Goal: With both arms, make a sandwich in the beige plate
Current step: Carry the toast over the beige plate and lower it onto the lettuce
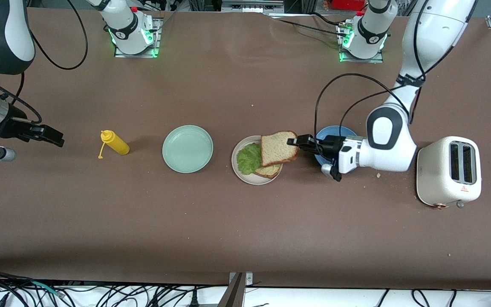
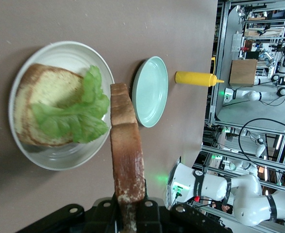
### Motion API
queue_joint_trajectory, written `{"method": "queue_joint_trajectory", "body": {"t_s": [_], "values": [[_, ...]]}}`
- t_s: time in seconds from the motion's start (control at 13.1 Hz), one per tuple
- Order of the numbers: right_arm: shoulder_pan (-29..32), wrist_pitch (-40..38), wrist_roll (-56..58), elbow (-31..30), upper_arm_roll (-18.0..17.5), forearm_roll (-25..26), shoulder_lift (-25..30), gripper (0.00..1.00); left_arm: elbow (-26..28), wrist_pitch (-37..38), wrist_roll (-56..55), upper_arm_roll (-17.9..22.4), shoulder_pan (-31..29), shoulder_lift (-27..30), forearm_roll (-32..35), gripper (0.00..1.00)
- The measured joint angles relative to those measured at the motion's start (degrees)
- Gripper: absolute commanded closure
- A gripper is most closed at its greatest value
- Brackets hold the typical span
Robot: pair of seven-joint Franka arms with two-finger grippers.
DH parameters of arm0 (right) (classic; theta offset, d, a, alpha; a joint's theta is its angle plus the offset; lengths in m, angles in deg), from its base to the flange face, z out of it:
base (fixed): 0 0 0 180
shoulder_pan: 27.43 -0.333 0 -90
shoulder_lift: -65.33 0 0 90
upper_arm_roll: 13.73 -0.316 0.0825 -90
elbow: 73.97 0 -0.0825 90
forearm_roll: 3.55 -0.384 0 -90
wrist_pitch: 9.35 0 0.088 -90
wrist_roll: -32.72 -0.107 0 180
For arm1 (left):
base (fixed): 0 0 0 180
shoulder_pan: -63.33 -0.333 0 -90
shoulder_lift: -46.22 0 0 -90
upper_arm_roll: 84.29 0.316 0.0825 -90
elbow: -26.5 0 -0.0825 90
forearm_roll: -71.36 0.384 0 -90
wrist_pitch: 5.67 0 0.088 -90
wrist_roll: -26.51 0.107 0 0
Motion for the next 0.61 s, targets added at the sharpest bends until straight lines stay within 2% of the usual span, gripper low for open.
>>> {"method": "queue_joint_trajectory", "body": {"t_s": [0.61], "values": [[0.0,0.0,-0.1,0.0,-0.1,0.0,0.0,0.00,4.2,-9.1,5.4,-0.2,5.8,-1.2,-10.2,1.00]]}}
